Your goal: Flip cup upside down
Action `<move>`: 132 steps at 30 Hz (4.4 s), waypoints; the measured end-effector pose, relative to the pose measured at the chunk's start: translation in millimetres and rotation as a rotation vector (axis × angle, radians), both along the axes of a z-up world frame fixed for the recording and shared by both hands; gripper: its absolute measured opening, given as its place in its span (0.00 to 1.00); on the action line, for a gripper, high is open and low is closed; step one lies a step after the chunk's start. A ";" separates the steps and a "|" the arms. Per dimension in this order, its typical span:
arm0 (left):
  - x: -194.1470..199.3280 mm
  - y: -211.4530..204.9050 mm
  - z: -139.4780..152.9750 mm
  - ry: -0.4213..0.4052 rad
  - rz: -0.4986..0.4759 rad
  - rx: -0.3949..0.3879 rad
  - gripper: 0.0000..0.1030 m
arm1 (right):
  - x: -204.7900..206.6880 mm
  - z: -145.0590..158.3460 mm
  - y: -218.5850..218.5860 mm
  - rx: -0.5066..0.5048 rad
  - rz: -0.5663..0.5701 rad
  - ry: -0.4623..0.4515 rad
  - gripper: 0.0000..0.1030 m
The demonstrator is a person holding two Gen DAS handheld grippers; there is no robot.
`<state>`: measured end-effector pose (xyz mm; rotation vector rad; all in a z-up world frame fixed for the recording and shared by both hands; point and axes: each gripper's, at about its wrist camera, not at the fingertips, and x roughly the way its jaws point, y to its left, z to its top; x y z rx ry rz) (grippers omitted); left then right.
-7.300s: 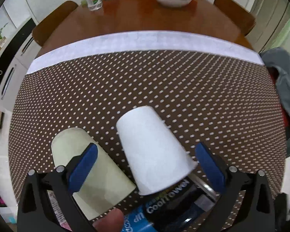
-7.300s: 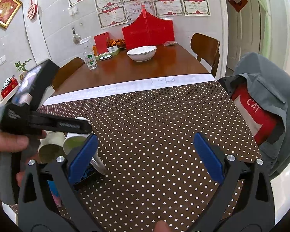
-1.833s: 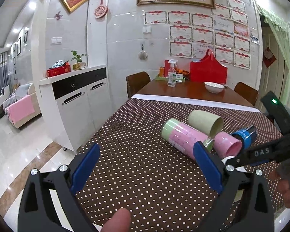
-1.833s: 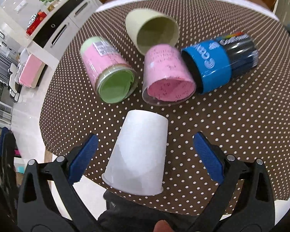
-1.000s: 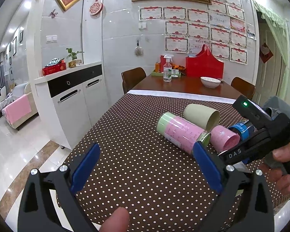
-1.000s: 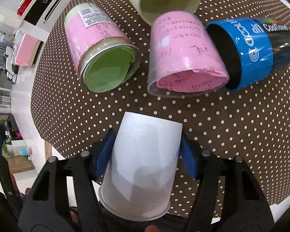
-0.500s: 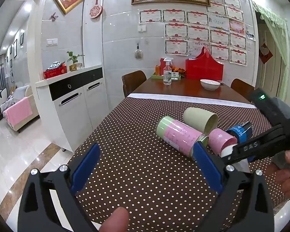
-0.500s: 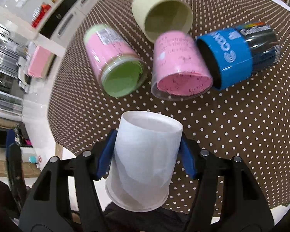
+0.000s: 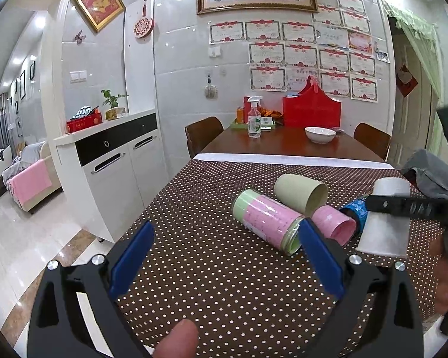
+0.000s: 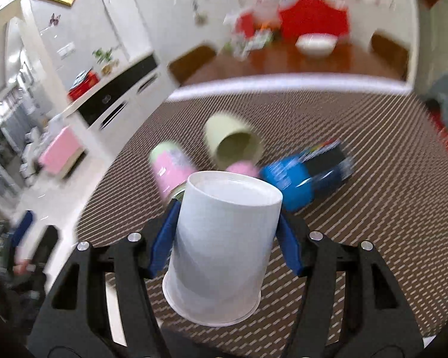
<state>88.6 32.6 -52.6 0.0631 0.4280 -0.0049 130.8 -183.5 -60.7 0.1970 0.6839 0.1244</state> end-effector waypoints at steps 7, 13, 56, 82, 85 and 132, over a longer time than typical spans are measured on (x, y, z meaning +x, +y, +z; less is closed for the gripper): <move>-1.2 -9.2 -3.6 0.006 -0.014 0.025 0.93 | -10.3 -44.8 0.7 -0.154 -0.108 -0.163 0.59; 0.4 -9.3 -7.1 0.016 -0.011 0.018 0.93 | -12.6 -57.8 17.3 -0.215 -0.104 -0.227 0.59; -8.5 -11.4 -1.0 -0.003 -0.015 -0.002 0.95 | -42.1 -33.2 18.0 -0.226 -0.056 -0.220 0.94; -62.2 -29.6 41.4 -0.128 -0.062 0.024 0.96 | -135.9 64.4 -19.7 -0.104 -0.200 -0.380 0.94; -71.5 -30.6 46.7 -0.147 -0.064 0.024 0.96 | -147.6 66.8 -13.5 -0.126 -0.204 -0.396 0.94; -104.1 -24.4 55.2 -0.200 -0.055 0.027 0.96 | -174.9 58.4 6.9 -0.156 -0.220 -0.406 0.94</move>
